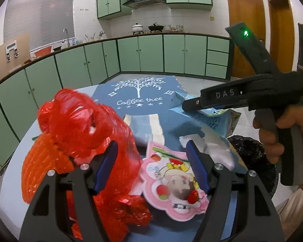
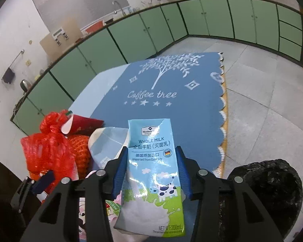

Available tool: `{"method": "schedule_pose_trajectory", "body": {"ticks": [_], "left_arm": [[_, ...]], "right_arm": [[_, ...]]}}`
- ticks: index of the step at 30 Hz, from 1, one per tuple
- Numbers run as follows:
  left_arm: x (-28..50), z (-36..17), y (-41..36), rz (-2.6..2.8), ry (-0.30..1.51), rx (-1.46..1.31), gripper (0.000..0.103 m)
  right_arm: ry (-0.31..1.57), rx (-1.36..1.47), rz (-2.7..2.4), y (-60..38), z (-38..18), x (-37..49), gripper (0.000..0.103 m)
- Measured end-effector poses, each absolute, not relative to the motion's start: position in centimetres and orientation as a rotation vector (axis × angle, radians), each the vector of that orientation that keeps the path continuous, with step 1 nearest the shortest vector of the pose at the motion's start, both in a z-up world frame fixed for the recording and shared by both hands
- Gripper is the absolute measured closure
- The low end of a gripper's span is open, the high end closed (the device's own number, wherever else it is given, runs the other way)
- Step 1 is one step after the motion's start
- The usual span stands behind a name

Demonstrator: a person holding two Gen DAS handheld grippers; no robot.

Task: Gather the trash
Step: 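Grasp the white tissue with the left tool and lift it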

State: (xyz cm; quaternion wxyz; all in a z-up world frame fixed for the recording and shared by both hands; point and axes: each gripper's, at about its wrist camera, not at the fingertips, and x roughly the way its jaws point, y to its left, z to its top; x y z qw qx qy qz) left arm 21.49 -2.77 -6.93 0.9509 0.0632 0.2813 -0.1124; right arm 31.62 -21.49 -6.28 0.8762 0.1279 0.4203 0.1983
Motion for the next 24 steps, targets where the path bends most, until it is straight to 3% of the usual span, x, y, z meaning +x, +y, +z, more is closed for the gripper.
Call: {"method": "schedule_pose_trajectory", "body": {"ticks": [7,16,18,23,24], "left_arm": [[20.5,-7.2,-5.1,-0.331,0.561,0.141,0.024],[20.6,-8.9,-9.3,-0.361,0.572,0.233,0.024],[21.1,-9.5,-10.3,-0.362,0.588,0.251,0.034],[22.2,-11.3,-11.6,-0.361,0.669,0.267,0.079],[22.5,-11.6,-11.6,-0.354,0.687,0.268,0.084]], "right_arm": [[0.867,0.322,0.404,-23.0,-5.7,31.2,0.057],[0.810,0.379,0.356,-27.1,-4.2,28.9,0.057],[0.803,0.385,0.323,-28.3,-4.4,27.9,0.057],[0.787,0.418,0.228,-32.0,-5.4,25.1,0.057],[0.783,0.433,0.211,-33.0,-5.7,24.4,0.057]]}}
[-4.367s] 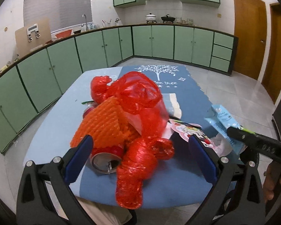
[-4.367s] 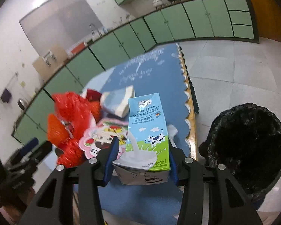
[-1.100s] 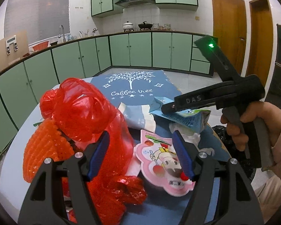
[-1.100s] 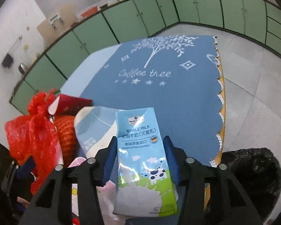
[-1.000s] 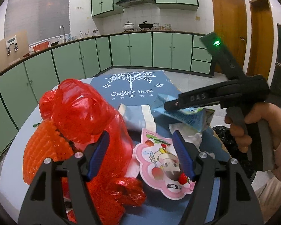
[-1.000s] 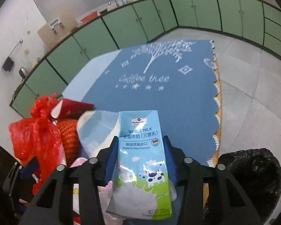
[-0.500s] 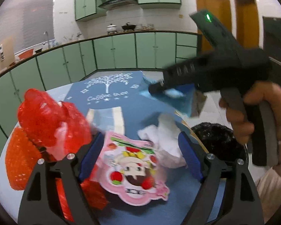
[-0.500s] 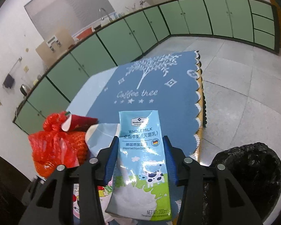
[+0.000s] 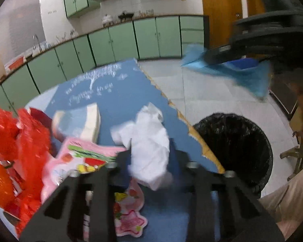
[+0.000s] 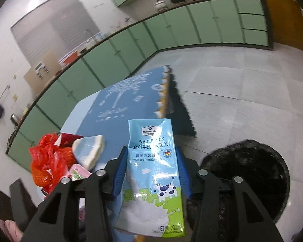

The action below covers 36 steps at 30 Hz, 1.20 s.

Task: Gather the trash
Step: 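Grasp the white tissue with the left tool and lift it, then drop the tissue and milk carton into the black bin with both tools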

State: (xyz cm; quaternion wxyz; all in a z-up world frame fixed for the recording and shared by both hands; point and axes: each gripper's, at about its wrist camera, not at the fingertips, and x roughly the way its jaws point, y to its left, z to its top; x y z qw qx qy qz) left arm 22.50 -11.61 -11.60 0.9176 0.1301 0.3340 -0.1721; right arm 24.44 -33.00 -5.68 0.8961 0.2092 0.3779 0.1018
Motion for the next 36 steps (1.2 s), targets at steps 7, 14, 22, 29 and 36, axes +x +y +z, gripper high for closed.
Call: {"method": "schedule_pose_trajectory", "body": {"ticks": [7,14,22,29,36], "left_arm": [[21.5,-9.9,-11.9,-0.353,0.609,0.218,0.100],[20.5,-8.9,-16.8,-0.516,0.598,0.182,0.100],[22.8,-10.5,-24.3,-0.664,0.723,0.139,0.075],[23.2,-8.5,-25.0,-0.642,0.667,0.137,0.046],[20.1,-5.0,-19.5,-0.536,0.568,0.152,0.032]], "right_arm": [[0.759,0.487,0.092,-38.0,-7.4,20.6,0.057],[0.785,0.518,-0.069,-42.9,-10.0,17.6,0.057],[0.869,0.535,-0.170,-46.8,-13.8,17.5,0.048],[0.814,0.576,-0.205,-49.5,-12.9,15.7,0.038],[0.727,0.539,-0.157,-46.2,-9.2,14.7,0.016]]}}
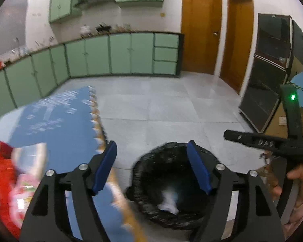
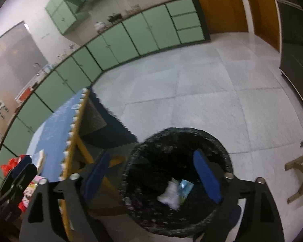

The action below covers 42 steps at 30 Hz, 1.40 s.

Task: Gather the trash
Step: 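Drop the tissue and milk carton into the black bin with both tools, then grasp the red plastic bag with the left tool while the right tool grasps the pink wrapper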

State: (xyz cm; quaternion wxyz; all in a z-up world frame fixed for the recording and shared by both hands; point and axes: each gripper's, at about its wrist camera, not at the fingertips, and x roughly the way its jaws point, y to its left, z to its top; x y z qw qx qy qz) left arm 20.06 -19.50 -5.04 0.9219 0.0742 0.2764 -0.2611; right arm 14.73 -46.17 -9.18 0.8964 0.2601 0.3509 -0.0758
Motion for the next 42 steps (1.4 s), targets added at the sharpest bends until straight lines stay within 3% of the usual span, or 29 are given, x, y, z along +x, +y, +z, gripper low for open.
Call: {"method": "schedule_pose_trajectory", "body": {"ticks": [5,14,32,42], "left_arm": [[17.4,-3.5,-13.0,-0.395,0.516,0.174,0.026],[15.6,-1.6,-1.0,-0.102,0.517,0.158,0.024],[13.6,-2.4,7.5,0.038,0.564,0.059,0.024],[13.3,-3.1,7.9,0.042,0.559,0.038,0.024]], "right_arm": [[0.687,0.460,-0.049,-39.5,-6.3,15.2,0.008],[0.710,0.371,0.212,-26.2,-5.3,17.2,0.007],[0.742,0.087,0.250,-12.2,-8.9,15.5,0.008],[0.683,0.087,0.193,-11.7,-9.2,16.4,0.027]]}}
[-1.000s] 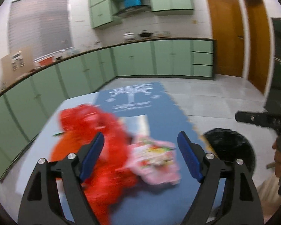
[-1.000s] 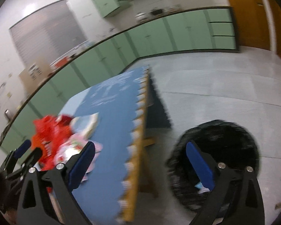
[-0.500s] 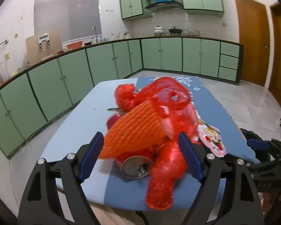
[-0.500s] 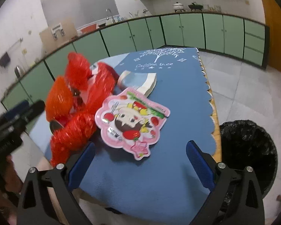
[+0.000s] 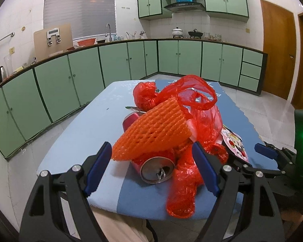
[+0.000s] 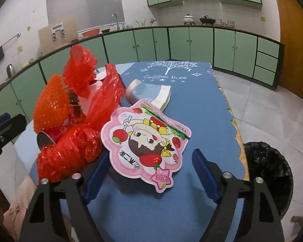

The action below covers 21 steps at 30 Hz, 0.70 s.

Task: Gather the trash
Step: 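Grasp the red plastic bag with the left tool while the right tool grasps the pink wrapper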

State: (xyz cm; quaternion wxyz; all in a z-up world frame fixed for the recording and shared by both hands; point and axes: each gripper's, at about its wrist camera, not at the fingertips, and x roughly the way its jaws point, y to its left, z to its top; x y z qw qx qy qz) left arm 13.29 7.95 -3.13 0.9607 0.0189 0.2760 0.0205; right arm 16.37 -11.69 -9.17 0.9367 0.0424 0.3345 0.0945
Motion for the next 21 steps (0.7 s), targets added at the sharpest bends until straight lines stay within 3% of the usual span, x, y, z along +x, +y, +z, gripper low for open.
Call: {"method": "schedule_pose_trajectory", "body": {"ticks": [4,7,11,21], "left_arm": [[13.3,-3.8,7.8,0.040,0.568,0.042,0.024],[13.5,-4.2,7.5,0.033,0.581,0.048,0.024],[13.5,-5.0,6.8,0.009,0.604,0.047,0.024],[14.2,-7.3,3.9,-0.052,0.656,0.093,0.024]], "right_arm": [[0.676,0.077,0.206,-11.6,-9.4,16.3,0.053],[0.676,0.118,0.241,-12.1,-9.4,16.4,0.065],[0.670,0.150,0.283,-12.6,-9.1,16.3,0.092],[0.615,0.285,0.313,-15.8,-7.2,15.8,0.102]]}}
